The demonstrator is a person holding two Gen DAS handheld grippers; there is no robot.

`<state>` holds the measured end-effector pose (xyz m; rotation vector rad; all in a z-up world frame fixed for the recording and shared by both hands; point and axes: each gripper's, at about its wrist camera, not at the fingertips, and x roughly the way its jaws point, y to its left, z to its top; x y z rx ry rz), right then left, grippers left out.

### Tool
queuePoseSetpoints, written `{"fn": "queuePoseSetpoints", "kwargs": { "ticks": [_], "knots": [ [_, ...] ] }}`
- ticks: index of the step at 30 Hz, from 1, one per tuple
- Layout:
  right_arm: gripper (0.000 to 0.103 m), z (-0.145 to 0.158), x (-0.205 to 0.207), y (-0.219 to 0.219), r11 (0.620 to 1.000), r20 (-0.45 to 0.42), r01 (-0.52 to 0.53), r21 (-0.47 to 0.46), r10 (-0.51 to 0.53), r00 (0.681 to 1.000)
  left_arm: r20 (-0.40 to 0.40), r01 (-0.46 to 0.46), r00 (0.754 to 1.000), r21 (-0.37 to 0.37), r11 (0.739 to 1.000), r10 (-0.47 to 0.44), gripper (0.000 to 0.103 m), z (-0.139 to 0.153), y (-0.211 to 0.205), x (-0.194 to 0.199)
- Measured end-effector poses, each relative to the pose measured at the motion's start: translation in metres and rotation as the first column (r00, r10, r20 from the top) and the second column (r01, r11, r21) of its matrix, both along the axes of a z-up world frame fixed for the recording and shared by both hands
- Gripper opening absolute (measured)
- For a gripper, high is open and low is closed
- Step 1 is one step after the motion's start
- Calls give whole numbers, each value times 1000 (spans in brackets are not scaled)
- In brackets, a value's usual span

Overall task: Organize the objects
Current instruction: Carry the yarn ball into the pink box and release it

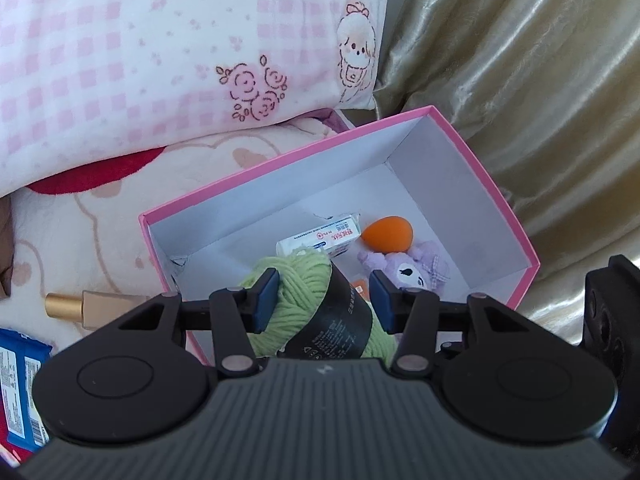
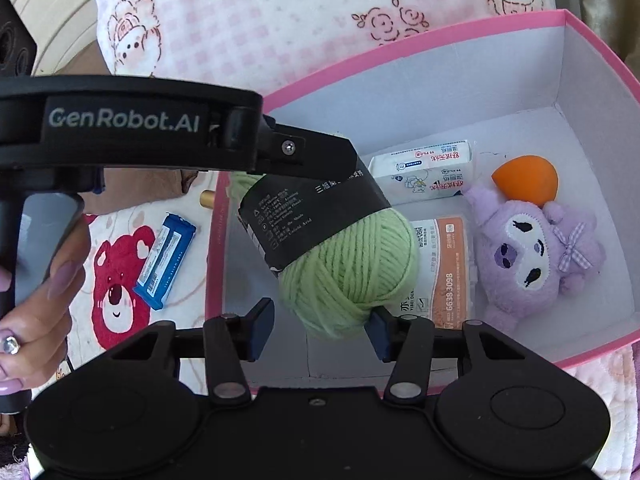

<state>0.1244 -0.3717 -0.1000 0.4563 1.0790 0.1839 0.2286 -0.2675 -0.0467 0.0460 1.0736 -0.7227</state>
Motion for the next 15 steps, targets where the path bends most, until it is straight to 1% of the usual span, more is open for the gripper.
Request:
{"fn": "queuePoseSetpoints", "kwargs": {
  "ticks": [2, 4, 6, 8, 11, 13, 15],
  "knots": [
    [55, -1, 1, 0, 999, -13, 2, 41, -1, 1000, 11, -3, 1000, 20, 1000, 3, 47, -2, -4, 3],
    [55, 0, 1, -2, 992, -33, -1, 127, 5, 999, 18, -8, 1000, 29, 1000, 8, 47, -5, -5, 7],
    [56, 3, -1, -5, 986, -32, -2, 169, 7, 999, 16, -14, 1000, 27, 1000, 14, 47, -6, -3, 10],
    [56, 6, -4, -5, 987, -24, -16, 158, 20, 1000, -4, -25, 1000, 21, 999, 25, 47, -10, 1, 13],
    [57, 7, -9, -3, 994, -42, -49, 102, 53, 998, -49, -35, 998, 12, 999, 36, 46, -18, 6, 15],
    [61, 14, -13, -2, 992, -57, -58, 113, 65, 996, -67, -53, 996, 0, 999, 53, 45, -24, 10, 14],
    [70, 28, -17, -4, 988, -15, -69, 136, 72, 997, -73, -66, 995, -23, 998, 64, 45, -27, 13, 13]
  ]
}}
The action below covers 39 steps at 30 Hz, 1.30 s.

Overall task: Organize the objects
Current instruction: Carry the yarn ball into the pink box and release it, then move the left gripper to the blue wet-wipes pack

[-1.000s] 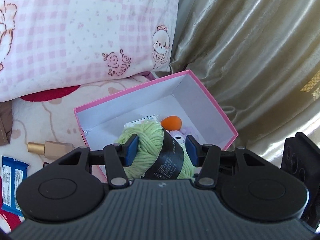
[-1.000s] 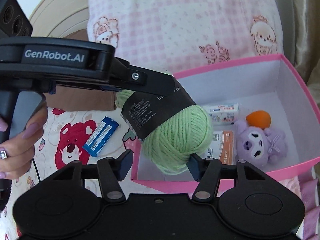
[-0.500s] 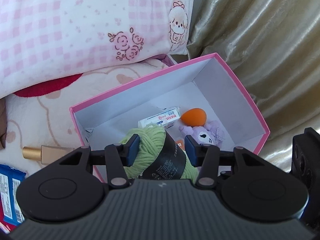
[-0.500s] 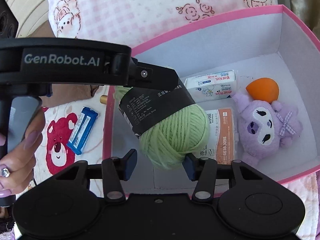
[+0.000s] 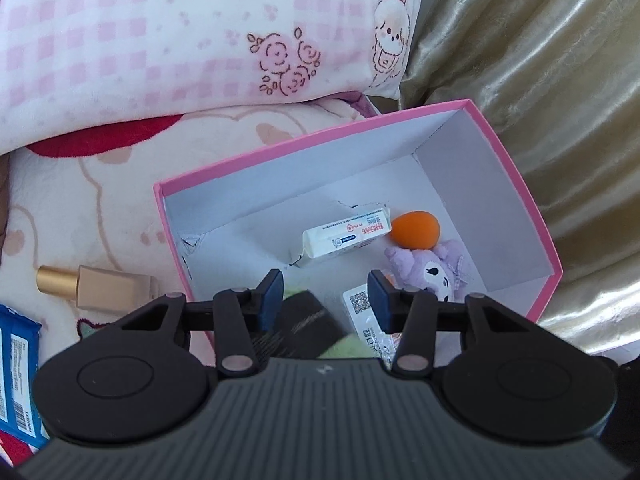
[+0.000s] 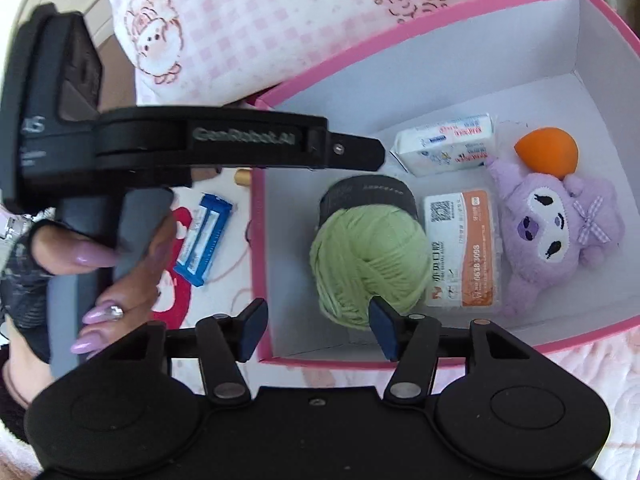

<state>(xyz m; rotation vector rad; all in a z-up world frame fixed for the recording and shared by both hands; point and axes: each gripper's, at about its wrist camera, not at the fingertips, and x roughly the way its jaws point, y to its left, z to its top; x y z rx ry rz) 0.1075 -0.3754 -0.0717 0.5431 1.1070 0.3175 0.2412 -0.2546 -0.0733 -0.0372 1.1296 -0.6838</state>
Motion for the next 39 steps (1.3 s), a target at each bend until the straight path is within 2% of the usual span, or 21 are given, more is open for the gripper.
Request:
{"fn": "queuePoseSetpoints", "kwargs": {
  "ticks": [3, 7, 9, 11, 14, 18, 21, 25, 29, 32, 35, 36, 39],
  "knots": [
    [71, 11, -2, -4, 1000, 44, -2, -30, 3, 999, -2, -15, 1000, -32, 999, 15, 45, -2, 5, -2],
    [69, -3, 5, -4, 985, 72, -8, -170, 20, 997, 11, -20, 1000, -36, 999, 21, 45, 1, 10, -5],
    [53, -19, 11, -6, 981, 52, -13, -192, 24, 998, 14, -18, 1000, -40, 999, 19, 45, 3, 12, -6],
    [48, -30, 18, -5, 976, 48, -11, -215, 21, 999, 3, -18, 1000, -49, 999, 18, 45, 3, 13, -8],
    [48, -34, 16, -3, 977, 51, -9, -213, 20, 998, 5, -26, 1000, -51, 998, 26, 45, 6, 16, -13],
    [49, -1, -2, 7, 948, 156, 10, -318, 42, 987, 25, -32, 999, -81, 996, 35, 45, 22, 28, -27],
    [49, 34, -19, 17, 935, 237, -4, -355, 94, 967, 31, -46, 998, -89, 995, 49, 45, 41, 44, -39],
    [57, 72, -42, 42, 916, 327, 0, -400, 143, 934, 51, -50, 997, -138, 989, 58, 48, 71, 76, -55],
    [62, 92, -56, 67, 900, 357, -31, -435, 204, 911, 84, -53, 994, -147, 988, 66, 50, 100, 109, -75],
    [72, 103, -63, 85, 888, 377, -80, -453, 272, 885, 122, -56, 990, -149, 987, 75, 57, 117, 136, -88],
    [81, 110, -65, 102, 898, 414, -115, -424, 305, 858, 163, -91, 980, -158, 983, 117, 66, 119, 166, -96],
    [86, 110, -64, 107, 910, 428, -125, -396, 303, 851, 159, -121, 976, -161, 980, 146, 69, 116, 178, -97],
    [90, 103, -58, 122, 936, 453, -147, -318, 287, 844, 133, -200, 965, -185, 962, 226, 77, 102, 212, -94]
  ]
}}
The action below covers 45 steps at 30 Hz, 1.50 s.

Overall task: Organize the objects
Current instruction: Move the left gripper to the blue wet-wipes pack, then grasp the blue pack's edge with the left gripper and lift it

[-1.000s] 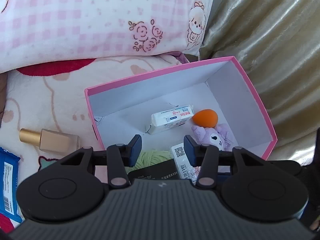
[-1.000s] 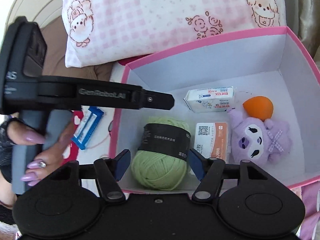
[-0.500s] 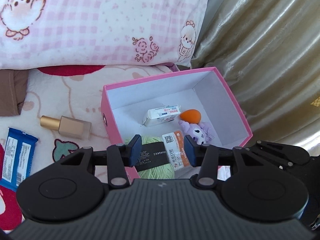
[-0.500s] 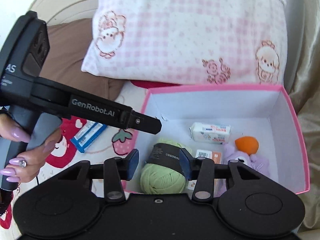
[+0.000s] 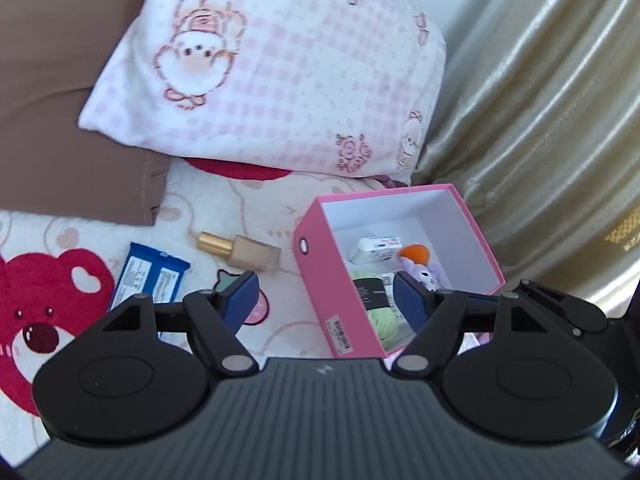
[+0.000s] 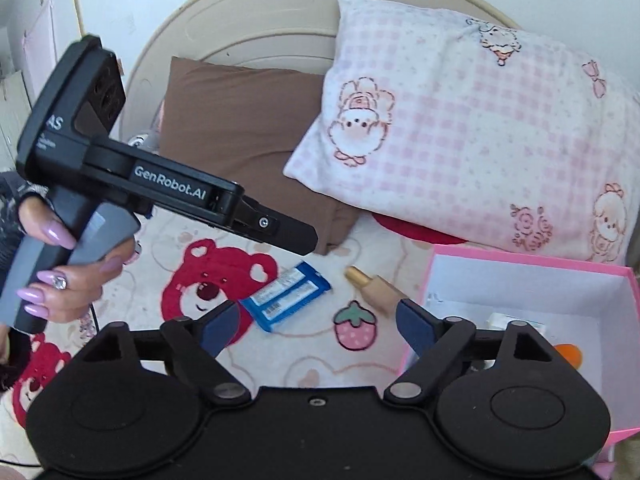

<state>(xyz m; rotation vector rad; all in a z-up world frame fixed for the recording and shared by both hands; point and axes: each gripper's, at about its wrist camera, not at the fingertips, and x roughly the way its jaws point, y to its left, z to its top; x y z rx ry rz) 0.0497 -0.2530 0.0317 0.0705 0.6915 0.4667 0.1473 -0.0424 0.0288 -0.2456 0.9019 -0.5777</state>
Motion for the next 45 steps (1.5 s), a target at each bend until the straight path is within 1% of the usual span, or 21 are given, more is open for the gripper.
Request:
{"fn": "queuePoseSetpoints", "kwargs": {
  "ticks": [3, 7, 9, 11, 12, 14, 16, 18, 22, 27, 29, 31, 33, 34, 35, 36, 37, 39, 40, 43, 45],
  "knots": [
    [90, -16, 11, 19, 1000, -16, -8, 16, 9, 1000, -2, -75, 997, 10, 997, 75, 79, -18, 29, 5],
    [90, -46, 29, 47, 1000, -49, -16, -24, 14, 999, -3, -115, 993, 20, 993, 115, 80, -45, 63, 14],
    [90, -63, 36, 59, 999, -26, -15, -28, 14, 1000, -7, -147, 989, 4, 989, 147, 80, -60, 78, 20],
    [90, -83, 42, 70, 998, 23, 43, -49, -42, 999, -15, -155, 988, 1, 988, 155, 80, -75, 91, 28],
    [90, -94, 46, 77, 997, 36, 46, -67, -43, 998, -14, -158, 987, 4, 987, 158, 79, -82, 96, 32],
    [90, -114, 56, 86, 994, 30, 53, -96, -50, 998, -16, -157, 987, 23, 987, 157, 79, -96, 103, 41],
    [90, -132, 67, 92, 995, 20, 61, -84, -60, 998, -30, -166, 985, 51, 985, 168, 79, -113, 109, 52],
    [90, -148, 79, 95, 995, -17, 77, -62, -78, 997, -69, -202, 976, 83, 976, 208, 76, -128, 114, 63],
    [90, -170, 100, 105, 996, -74, 70, -57, -74, 995, -102, -233, 966, 70, 970, 239, 74, -153, 119, 77],
    [90, -193, 120, 116, 998, -133, 60, -20, -63, 989, -110, -213, 969, 89, 973, 222, 63, -179, 109, 89],
    [90, -199, 122, 123, 998, -126, 47, -32, -51, 991, -108, -180, 977, 58, 982, 186, 63, -188, 105, 92],
    [90, -205, 118, 130, 997, -104, 20, -68, -27, 994, -125, -209, 969, 49, 977, 214, 62, -198, 105, 93],
    [90, -208, 110, 132, 996, -73, 5, -89, -11, 997, -144, -201, 970, -8, 980, 198, 46, -202, 107, 88],
    [90, -209, 106, 130, 996, -68, 2, -84, -8, 998, -141, -200, 971, -19, 980, 195, 44, -202, 107, 83],
    [90, -210, 103, 129, 998, -67, 1, -70, -6, 998, -139, -186, 974, -22, 982, 181, 34, -201, 106, 79],
    [90, -210, 101, 126, 998, -66, 2, -55, -5, 998, -156, -169, 975, -42, 985, 161, 24, -201, 106, 75],
    [90, -209, 100, 123, 999, -64, 4, -42, -7, 998, -195, -173, 968, -72, 982, 156, 18, -203, 106, 73],
    [91, -209, 100, 121, 998, -59, 25, -56, -28, 998, -261, -208, 950, -124, 970, 171, 16, -206, 108, 67],
    [91, -208, 99, 123, 997, -50, 19, -80, -23, 998, -271, -210, 948, -126, 970, 170, 16, -206, 105, 64],
    [90, -202, 81, 130, 991, -11, -21, -135, 20, 1000, -280, -193, 949, -141, 971, 148, 15, -202, 92, 48],
    [89, -196, 63, 133, 986, 10, -79, -146, 82, 997, -295, -177, 948, -182, 967, 118, 16, -199, 84, 38]
  ]
}}
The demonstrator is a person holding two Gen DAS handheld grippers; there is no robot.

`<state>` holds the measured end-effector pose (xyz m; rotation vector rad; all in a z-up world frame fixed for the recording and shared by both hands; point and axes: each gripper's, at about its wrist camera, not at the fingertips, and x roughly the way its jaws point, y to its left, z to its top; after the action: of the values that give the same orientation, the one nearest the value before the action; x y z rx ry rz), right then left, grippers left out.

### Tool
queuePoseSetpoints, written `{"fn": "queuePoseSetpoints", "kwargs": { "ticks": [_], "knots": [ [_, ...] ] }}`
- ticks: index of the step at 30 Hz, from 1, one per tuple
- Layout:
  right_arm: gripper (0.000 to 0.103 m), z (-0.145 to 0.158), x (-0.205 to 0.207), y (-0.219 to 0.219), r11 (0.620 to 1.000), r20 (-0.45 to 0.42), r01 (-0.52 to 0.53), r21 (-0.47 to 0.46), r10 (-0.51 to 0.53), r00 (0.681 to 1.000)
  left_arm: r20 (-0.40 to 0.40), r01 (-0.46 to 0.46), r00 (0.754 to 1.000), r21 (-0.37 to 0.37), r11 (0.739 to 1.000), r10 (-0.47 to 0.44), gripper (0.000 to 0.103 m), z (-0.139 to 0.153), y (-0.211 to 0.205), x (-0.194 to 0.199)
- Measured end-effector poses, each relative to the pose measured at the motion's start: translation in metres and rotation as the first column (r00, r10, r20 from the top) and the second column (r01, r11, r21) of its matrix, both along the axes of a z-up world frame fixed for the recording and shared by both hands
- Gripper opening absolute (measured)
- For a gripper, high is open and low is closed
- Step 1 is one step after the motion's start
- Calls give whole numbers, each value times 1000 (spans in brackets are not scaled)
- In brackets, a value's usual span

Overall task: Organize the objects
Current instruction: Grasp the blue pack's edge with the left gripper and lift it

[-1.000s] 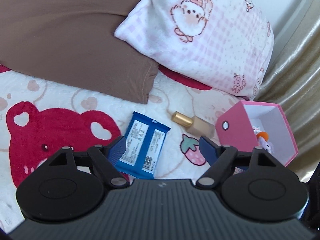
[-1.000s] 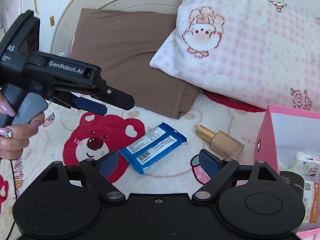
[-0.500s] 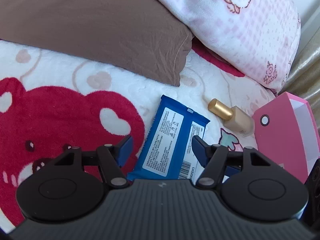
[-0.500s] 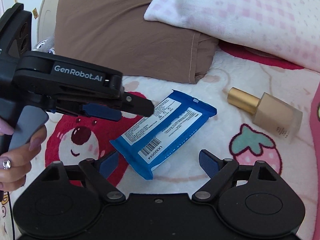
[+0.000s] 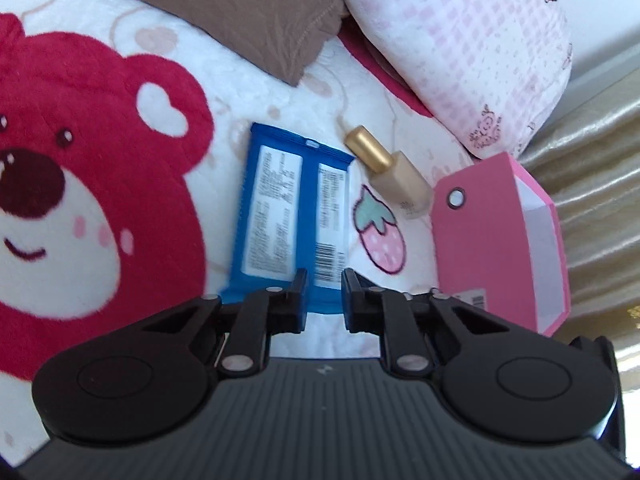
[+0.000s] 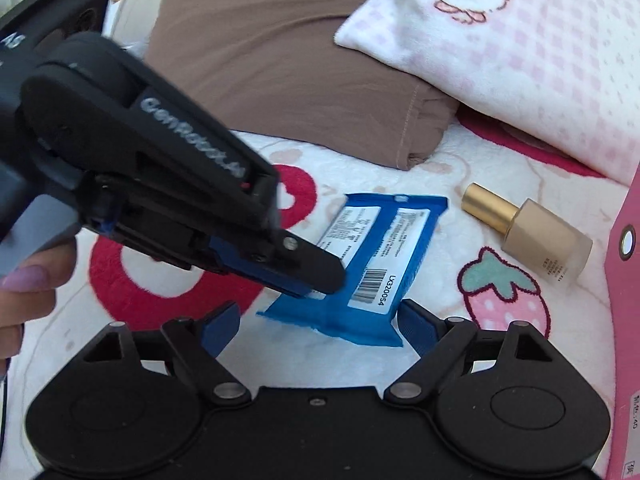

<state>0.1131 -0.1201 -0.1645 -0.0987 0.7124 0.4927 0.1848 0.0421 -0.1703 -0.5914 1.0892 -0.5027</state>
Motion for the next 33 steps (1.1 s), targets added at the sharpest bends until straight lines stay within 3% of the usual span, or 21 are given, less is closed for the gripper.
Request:
{"fn": "queuePoseSetpoints", "kwargs": {
  "ticks": [5, 10, 12, 16, 17, 18, 19, 22, 24, 29, 33],
  "knots": [
    [88, 2, -23, 8, 986, 66, -34, -161, 45, 997, 95, 7, 995, 79, 997, -15, 16, 23, -13, -12],
    [89, 9, -13, 1, 994, 47, 0, -108, 5, 999, 186, -40, 982, 235, 971, -5, 16, 30, -11, 2],
    [89, 9, -6, -2, 996, 46, 30, -81, -26, 999, 228, -76, 974, 271, 960, 13, 21, 26, -7, 7],
    [89, 3, 9, 2, 997, 6, 67, -48, -67, 998, 181, -80, 983, 309, 948, 24, 26, 6, -5, 23],
    [89, 0, 13, 4, 996, -5, 75, -38, -75, 997, 164, -77, 986, 316, 946, 26, 32, 0, -5, 25],
    [89, -2, 17, 4, 996, -19, 81, -30, -81, 997, 149, -89, 988, 295, 951, 46, 45, -5, -2, 27],
    [89, -4, 20, 4, 996, -37, 83, -23, -83, 996, 133, -115, 988, 252, 961, 83, 47, -10, 4, 27],
    [89, -4, 23, 1, 997, -67, 79, -8, -79, 995, 65, -121, 991, 104, 987, 115, 36, -18, 16, 25],
    [90, 4, 18, 0, 999, -98, 45, -6, -45, 994, 32, -89, 996, 71, 994, 86, 26, -17, 15, 19],
    [90, 19, -4, -17, 999, -141, 40, -20, -42, 989, -35, -51, 998, -48, 998, 49, 23, -13, 11, -9],
    [90, 15, -8, -33, 999, -178, 28, -22, -32, 984, -24, -38, 999, -54, 998, 37, 23, -7, 2, -23]
  ]
}}
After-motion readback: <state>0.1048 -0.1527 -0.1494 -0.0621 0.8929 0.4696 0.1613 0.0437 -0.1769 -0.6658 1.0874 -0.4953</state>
